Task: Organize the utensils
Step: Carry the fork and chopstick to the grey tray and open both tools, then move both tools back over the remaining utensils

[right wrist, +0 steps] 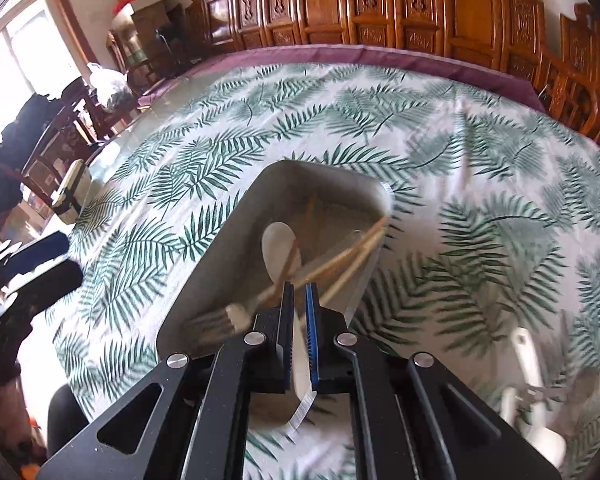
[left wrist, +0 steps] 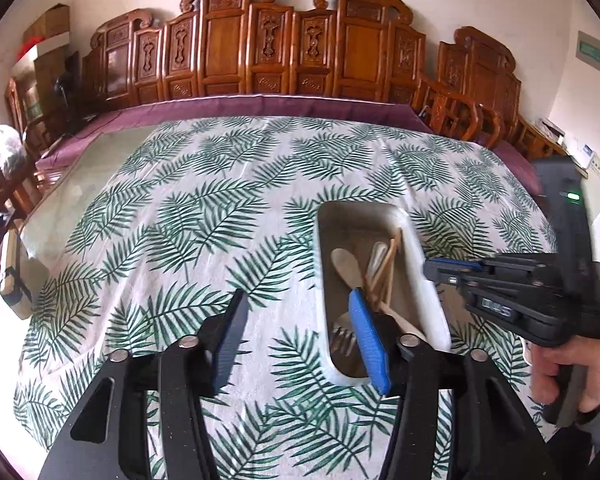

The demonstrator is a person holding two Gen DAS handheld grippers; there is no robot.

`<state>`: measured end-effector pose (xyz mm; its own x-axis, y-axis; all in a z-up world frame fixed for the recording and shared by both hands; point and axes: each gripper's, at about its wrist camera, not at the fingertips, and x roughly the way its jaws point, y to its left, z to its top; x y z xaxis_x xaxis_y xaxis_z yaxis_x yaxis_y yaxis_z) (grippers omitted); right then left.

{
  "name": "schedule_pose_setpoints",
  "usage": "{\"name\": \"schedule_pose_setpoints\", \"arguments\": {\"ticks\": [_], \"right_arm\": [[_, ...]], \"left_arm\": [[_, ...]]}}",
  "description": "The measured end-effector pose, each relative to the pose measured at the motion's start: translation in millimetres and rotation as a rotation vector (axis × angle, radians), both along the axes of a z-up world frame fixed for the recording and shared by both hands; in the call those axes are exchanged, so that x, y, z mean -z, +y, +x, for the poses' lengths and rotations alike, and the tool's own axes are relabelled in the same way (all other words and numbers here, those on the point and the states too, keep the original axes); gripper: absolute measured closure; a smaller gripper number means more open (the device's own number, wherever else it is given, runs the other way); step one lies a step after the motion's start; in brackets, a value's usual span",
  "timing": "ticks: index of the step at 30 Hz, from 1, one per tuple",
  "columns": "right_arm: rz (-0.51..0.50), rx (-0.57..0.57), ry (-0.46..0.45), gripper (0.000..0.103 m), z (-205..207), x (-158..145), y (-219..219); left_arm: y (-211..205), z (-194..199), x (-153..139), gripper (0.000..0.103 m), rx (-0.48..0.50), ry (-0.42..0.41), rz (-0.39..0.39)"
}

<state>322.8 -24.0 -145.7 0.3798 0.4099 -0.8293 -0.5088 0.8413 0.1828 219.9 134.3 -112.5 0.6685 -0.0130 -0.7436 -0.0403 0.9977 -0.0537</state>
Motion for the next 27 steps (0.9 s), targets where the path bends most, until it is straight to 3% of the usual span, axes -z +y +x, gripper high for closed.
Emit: {"name": "schedule_pose_setpoints", "arguments": {"ticks": [5, 8, 13, 20, 27], "right_arm": [[-0.005, 0.031, -0.041, 0.095, -24, -18, -49], [-0.012, 0.061, -0.058, 0.095, -37, -24, -77], [-0.050, 0.112, -0.082, 0.095, -57, -28, -123], [-0.121, 0.162, -0.113, 0.085, -72, -28, -174], [-0.140, 0.199, -0.085, 0.078, -73, -11, -211]], "left_arm": [[-19, -3, -7, 0.019, 0.037, -0.015, 0.013], [-31, -5, -8, 0.012, 0.061, -0.019, 0.004], [-55, -8, -5, 0.008, 0.105, -0.017, -0.004], [-90, -11, 1, 0.008, 0.165, -0.003, -0.024], [-129, -13, 13, 0.008, 0.233, 0.025, -0.033]]}}
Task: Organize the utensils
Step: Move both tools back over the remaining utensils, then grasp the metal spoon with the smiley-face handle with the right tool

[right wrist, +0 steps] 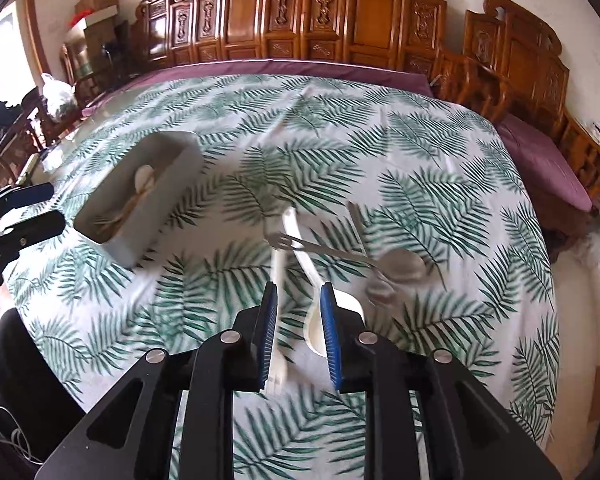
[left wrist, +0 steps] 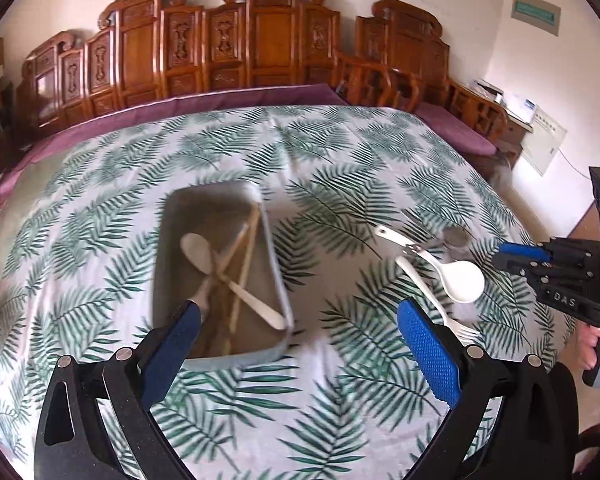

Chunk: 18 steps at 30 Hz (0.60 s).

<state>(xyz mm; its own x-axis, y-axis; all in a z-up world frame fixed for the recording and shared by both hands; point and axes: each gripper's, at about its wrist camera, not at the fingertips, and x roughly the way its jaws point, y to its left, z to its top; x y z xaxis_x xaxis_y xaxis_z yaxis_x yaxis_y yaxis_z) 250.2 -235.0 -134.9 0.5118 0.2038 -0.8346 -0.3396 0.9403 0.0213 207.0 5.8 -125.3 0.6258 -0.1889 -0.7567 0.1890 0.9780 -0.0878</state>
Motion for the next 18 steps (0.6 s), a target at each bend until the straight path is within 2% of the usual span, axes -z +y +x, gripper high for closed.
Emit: {"name": "schedule_pose_setpoints", "arguments": {"ticks": [5, 18], "right_arm": [[-0.012, 0.015, 0.016, 0.067, 16, 14, -16], [-0.161, -0.059, 0.114, 0.067, 91, 73, -20]], "left_arm": [[-18, 0, 9, 0.008, 0.034, 0.020, 0.010], [-35, 0, 22, 0.008, 0.057, 0.050, 0.028]]}}
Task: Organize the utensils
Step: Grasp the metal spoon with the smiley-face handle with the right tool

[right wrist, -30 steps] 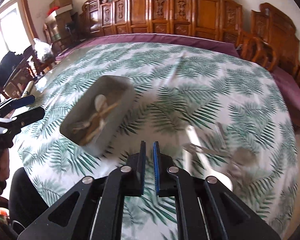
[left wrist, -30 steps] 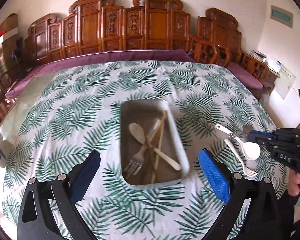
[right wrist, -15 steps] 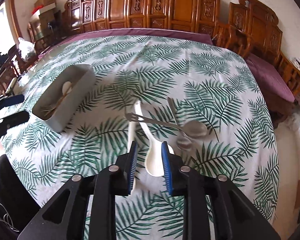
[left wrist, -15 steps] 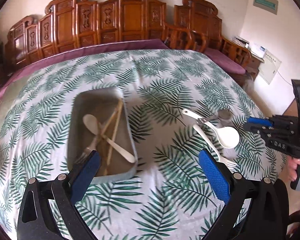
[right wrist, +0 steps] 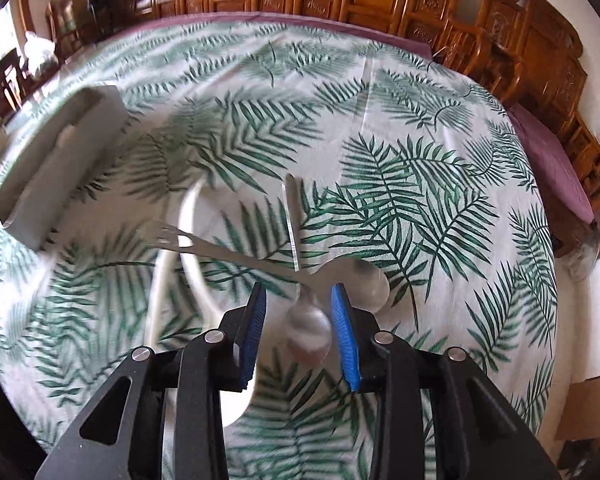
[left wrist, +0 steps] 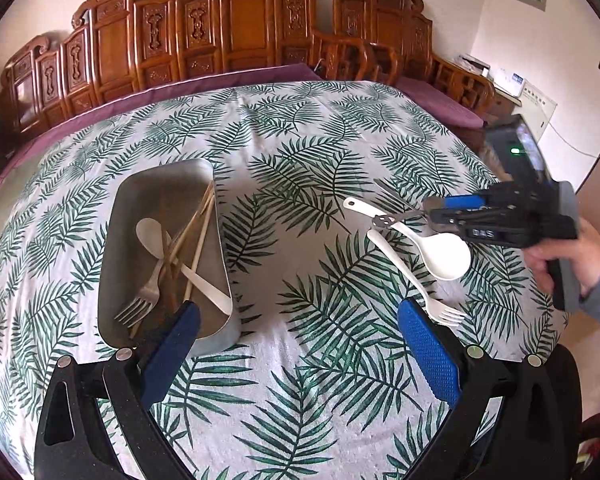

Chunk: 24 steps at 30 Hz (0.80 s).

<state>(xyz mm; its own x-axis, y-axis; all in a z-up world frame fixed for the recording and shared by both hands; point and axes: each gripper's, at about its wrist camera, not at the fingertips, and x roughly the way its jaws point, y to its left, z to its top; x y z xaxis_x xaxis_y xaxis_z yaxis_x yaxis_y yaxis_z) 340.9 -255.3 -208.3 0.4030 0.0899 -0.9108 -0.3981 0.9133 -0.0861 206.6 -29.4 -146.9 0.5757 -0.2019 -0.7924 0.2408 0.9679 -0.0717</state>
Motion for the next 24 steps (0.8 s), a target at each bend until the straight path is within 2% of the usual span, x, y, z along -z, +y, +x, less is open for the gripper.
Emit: {"name": "schedule_pose_setpoints", "arguments": {"ticks": [9, 16, 18, 22, 23, 24], "right_arm": [[-0.075, -0.093, 0.001, 0.066, 13, 16, 17], [-0.069, -0.111, -0.005, 0.067, 27, 17, 23], [-0.073, -0.105, -0.002, 0.090, 30, 18, 22], [-0.047, -0.082, 0.003, 0.098, 33, 14, 17], [-0.032, -0.069, 0.005, 0.103, 33, 12, 15], [-0.020, -0.056, 0.004, 0.103, 33, 9, 12]], "left_arm": [[2, 1, 6, 0.008, -0.006, 0.012, 0.010], [1, 2, 8, 0.008, -0.005, 0.017, 0.014], [0, 2, 8, 0.008, -0.003, 0.019, 0.014], [-3, 2, 11, 0.008, 0.000, 0.025, 0.017], [-4, 2, 12, 0.008, 0.002, 0.026, 0.018], [-5, 3, 12, 0.008, 0.004, 0.028, 0.019]]}}
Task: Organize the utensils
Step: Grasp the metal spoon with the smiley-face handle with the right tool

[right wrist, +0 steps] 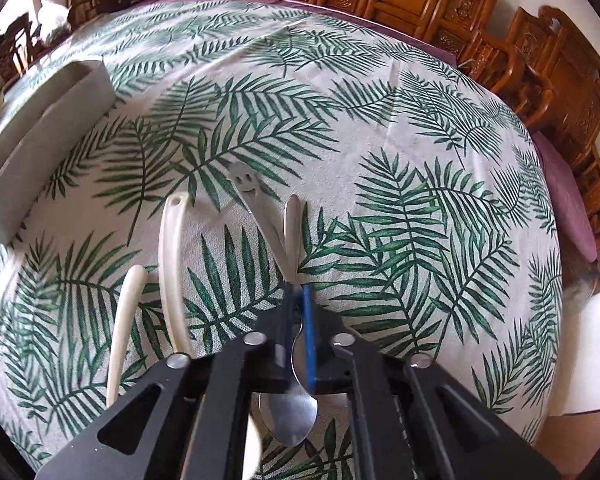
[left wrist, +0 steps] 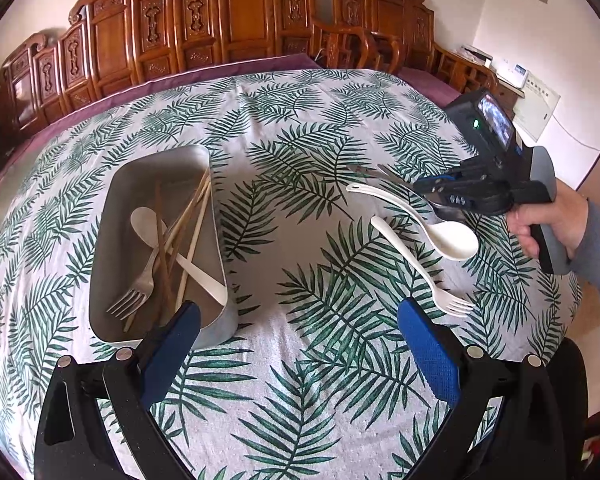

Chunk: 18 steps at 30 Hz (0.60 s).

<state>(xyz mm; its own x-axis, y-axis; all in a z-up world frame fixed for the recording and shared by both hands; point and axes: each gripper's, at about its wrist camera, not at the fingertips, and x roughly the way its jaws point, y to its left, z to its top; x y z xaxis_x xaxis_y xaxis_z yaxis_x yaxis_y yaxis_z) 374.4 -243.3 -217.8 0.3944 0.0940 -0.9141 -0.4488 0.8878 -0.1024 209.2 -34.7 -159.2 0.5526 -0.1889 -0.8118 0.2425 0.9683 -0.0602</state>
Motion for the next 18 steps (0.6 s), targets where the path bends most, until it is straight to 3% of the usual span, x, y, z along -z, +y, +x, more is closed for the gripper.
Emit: {"name": "schedule_pose_setpoints", "arguments": {"ticks": [10, 12, 14, 18], "right_arm": [[0.046, -0.015, 0.003, 0.102, -1, -8, -5], [0.044, -0.021, 0.010, 0.082, 3, -5, -1], [0.048, -0.028, 0.019, 0.070, 7, -1, 3], [0.029, -0.048, 0.044, 0.070, 12, 7, 10]], "left_arm": [[-12, -1, 3, 0.008, 0.020, 0.007, 0.008], [-13, -1, 5, 0.008, 0.020, 0.011, 0.011], [-13, 0, 6, 0.008, 0.018, 0.015, 0.012], [-12, 1, 8, 0.008, 0.016, 0.020, 0.015]]}}
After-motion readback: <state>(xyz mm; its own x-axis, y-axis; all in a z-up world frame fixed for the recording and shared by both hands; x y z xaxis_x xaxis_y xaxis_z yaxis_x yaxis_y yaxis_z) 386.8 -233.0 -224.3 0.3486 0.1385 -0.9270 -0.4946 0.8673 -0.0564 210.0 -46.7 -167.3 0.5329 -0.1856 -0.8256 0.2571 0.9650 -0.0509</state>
